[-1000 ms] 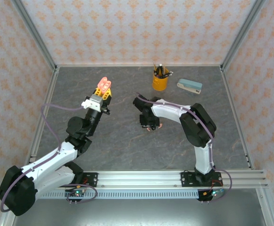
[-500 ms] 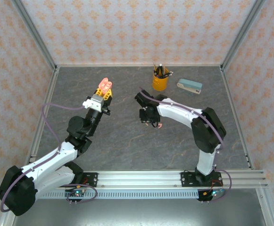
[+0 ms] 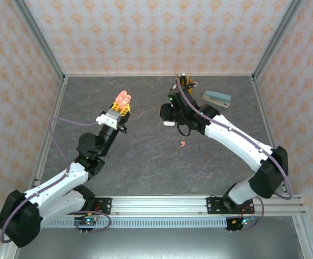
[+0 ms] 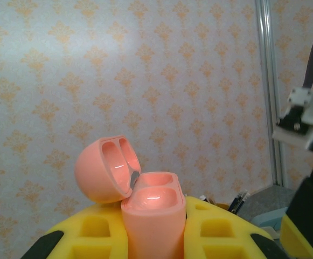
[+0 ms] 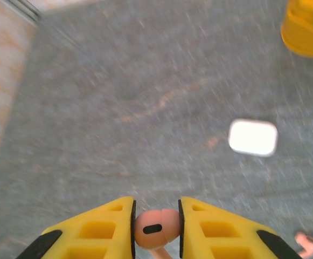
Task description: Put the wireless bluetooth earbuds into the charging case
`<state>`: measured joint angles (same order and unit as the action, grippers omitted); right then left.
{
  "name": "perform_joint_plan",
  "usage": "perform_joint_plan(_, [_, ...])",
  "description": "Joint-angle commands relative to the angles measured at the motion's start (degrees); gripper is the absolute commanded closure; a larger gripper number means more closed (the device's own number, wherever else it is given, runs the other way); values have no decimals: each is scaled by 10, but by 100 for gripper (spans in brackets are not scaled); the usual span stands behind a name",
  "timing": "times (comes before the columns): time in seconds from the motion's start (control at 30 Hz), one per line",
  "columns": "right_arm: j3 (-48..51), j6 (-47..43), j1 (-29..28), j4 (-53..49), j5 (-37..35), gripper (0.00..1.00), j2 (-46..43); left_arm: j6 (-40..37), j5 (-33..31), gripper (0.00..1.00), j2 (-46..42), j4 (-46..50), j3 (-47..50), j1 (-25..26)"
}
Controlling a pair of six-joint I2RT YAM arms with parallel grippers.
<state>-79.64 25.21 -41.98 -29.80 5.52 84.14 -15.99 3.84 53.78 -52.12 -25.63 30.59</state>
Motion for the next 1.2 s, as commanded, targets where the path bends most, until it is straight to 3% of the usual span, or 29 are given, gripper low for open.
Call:
perform_joint_plan(0.0, [-22, -19, -3, 83, -15, 76, -36, -1, 28, 100, 3, -1, -8, -4])
perform_joint_plan(0.27, [-14, -28, -3, 205, 15, 75, -90, -4, 66, 100, 22, 0, -24, -4])
perform_joint_plan(0.5, [50, 0, -8, 367, 65, 74, -124, 6, 83, 100, 50, -14, -43, -3])
perform_joint_plan(0.83, [121, 18, -40, 539, 102, 74, -106, 37, 74, 100, 83, -55, -57, -2])
perform_joint_plan(1.17, [134, 31, -64, 617, 96, 74, -51, 50, 70, 100, 91, -70, -63, 1])
